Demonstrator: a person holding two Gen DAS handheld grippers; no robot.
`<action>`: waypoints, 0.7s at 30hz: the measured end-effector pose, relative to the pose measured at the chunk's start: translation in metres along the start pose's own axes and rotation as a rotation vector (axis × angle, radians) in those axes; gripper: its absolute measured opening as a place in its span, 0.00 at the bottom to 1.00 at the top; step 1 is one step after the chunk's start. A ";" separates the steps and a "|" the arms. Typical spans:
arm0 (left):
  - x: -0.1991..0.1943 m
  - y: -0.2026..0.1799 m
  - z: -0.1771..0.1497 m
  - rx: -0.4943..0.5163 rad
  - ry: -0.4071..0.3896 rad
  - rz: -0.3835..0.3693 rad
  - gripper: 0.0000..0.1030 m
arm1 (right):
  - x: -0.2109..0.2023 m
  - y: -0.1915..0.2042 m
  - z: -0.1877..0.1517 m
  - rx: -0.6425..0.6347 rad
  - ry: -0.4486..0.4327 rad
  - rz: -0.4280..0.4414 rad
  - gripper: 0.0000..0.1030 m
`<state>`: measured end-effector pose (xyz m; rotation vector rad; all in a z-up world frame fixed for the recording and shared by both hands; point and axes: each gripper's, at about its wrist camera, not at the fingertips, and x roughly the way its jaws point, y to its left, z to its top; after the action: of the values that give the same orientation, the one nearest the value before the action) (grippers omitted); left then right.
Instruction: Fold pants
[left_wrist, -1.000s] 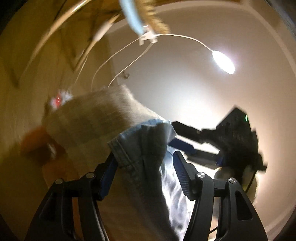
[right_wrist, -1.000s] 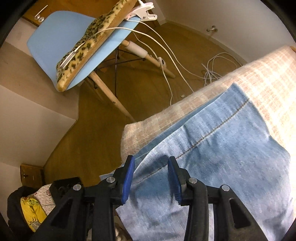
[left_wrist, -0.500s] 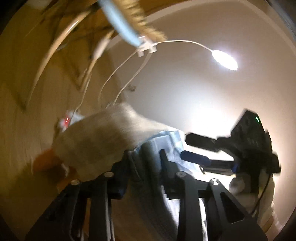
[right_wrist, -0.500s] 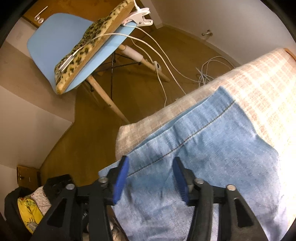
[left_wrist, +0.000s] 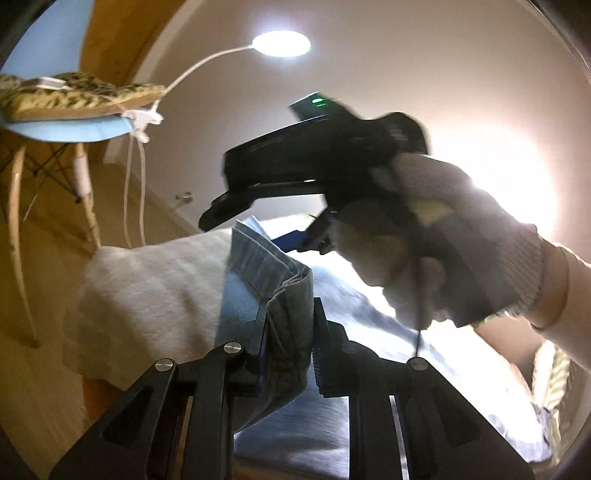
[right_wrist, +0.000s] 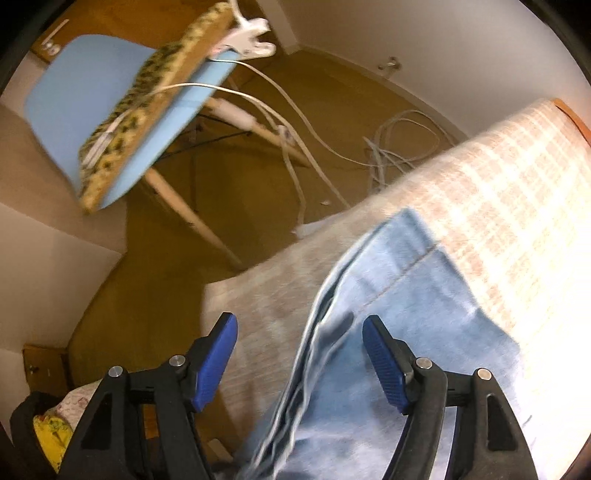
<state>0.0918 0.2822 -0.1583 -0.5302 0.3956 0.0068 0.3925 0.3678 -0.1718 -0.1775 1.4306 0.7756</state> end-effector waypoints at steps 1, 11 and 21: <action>-0.003 -0.003 -0.001 0.007 0.003 -0.009 0.16 | 0.001 -0.005 0.001 0.016 0.006 -0.003 0.70; -0.017 -0.043 0.012 0.019 0.055 -0.142 0.16 | -0.052 -0.060 -0.024 0.147 -0.105 0.092 0.07; -0.025 -0.151 0.032 0.170 0.127 -0.355 0.16 | -0.187 -0.103 -0.096 0.207 -0.323 0.077 0.07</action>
<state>0.0961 0.1702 -0.0499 -0.4277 0.4176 -0.4011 0.3833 0.1683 -0.0493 0.1576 1.2040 0.6785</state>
